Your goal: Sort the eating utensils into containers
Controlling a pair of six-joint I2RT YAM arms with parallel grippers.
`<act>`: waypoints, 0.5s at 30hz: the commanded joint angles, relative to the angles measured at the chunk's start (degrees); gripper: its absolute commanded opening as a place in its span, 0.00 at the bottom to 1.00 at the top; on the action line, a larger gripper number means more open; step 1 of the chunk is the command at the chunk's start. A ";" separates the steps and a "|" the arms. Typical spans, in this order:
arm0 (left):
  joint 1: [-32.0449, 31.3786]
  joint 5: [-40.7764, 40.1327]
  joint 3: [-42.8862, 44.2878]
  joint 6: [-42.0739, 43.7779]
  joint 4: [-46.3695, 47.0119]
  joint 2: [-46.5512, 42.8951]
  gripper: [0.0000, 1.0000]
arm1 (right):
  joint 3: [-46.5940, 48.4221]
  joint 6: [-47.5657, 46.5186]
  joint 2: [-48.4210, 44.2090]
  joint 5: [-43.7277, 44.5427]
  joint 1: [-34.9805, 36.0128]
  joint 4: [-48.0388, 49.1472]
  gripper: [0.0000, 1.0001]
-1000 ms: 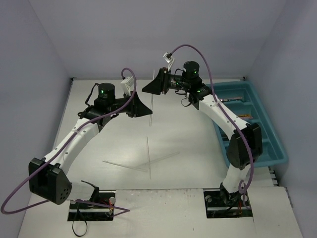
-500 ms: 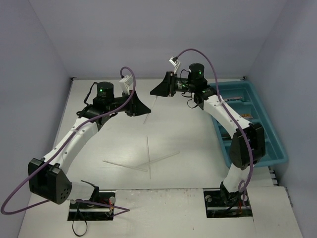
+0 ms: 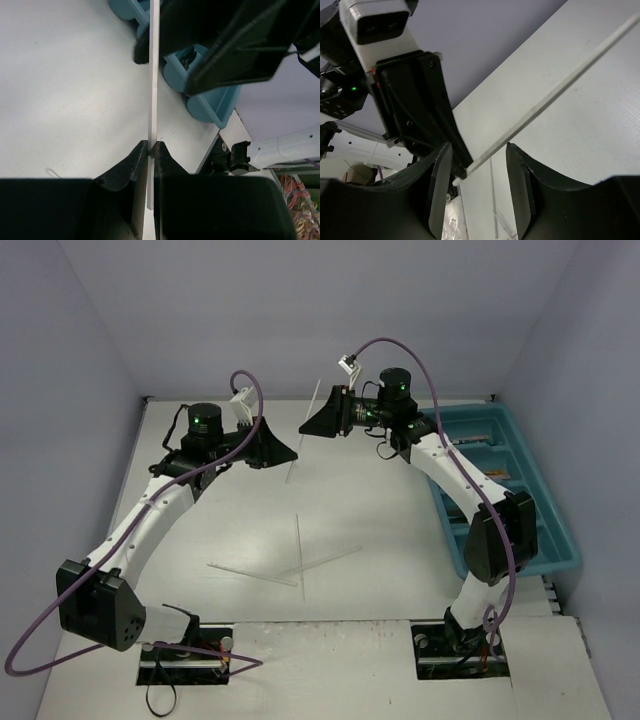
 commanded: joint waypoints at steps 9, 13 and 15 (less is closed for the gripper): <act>1.94 -0.23 -1.24 -6.80 11.80 -3.28 0.00 | 2.79 10.96 -1.28 0.51 0.28 7.69 0.46; 1.94 -0.57 -2.16 -6.84 12.67 -3.99 0.00 | 1.62 20.74 0.21 1.14 0.27 16.56 0.48; 1.93 -0.59 -2.53 -6.85 13.05 -4.38 0.00 | 1.89 21.47 0.65 1.61 0.26 17.34 0.48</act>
